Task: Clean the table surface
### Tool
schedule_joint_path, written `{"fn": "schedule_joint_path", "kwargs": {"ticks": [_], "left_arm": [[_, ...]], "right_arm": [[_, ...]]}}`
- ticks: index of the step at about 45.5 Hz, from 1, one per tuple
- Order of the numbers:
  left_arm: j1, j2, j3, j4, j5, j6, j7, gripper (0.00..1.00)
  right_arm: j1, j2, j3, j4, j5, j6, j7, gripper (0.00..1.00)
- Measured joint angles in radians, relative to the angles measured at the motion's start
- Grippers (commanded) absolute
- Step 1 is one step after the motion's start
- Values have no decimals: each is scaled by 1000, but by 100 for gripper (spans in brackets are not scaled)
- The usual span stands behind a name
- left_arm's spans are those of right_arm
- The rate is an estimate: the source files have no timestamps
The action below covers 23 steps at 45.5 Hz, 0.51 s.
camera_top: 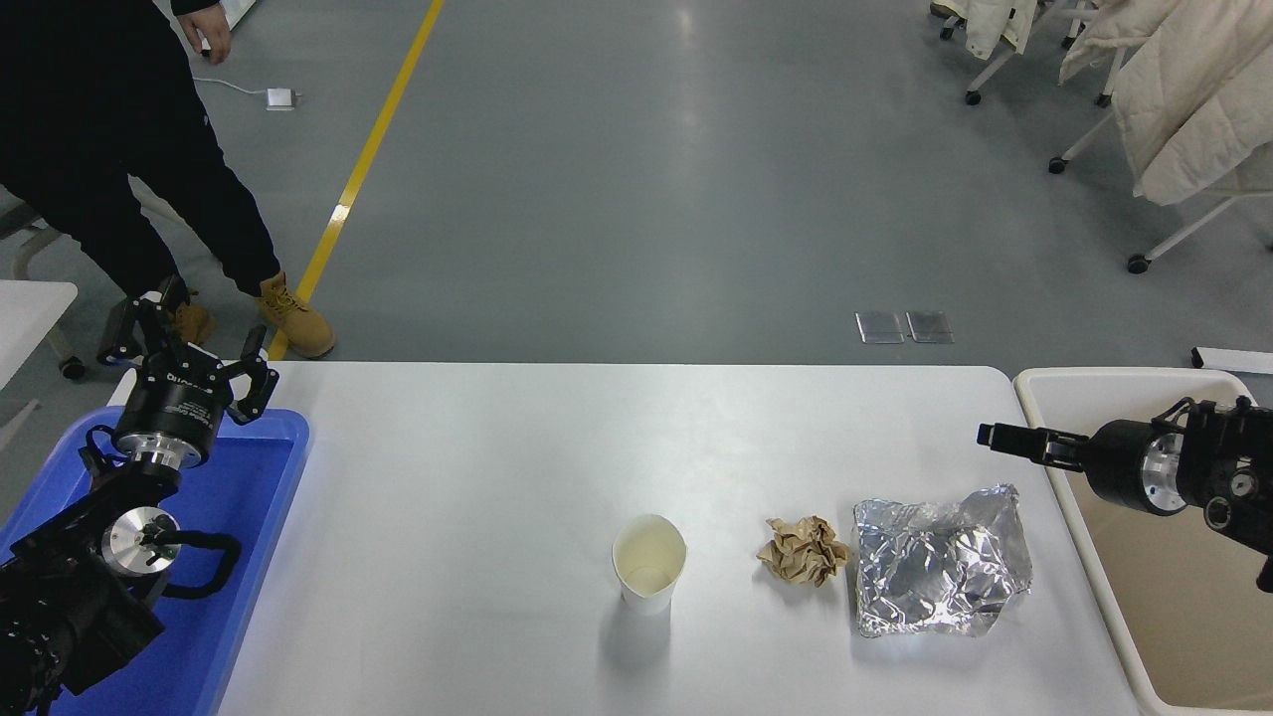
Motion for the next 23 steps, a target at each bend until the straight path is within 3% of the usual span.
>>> {"fn": "schedule_joint_path", "kwargs": {"ticks": [14,23], "left_arm": [[0,0,0,0,0,0,0,100],[0,0,0,0,0,0,0,100]], "right_arm": [[16,-32,-52,26,-26,0,18,100],[63,-113,-50,190,-30,5,19,100]]}}
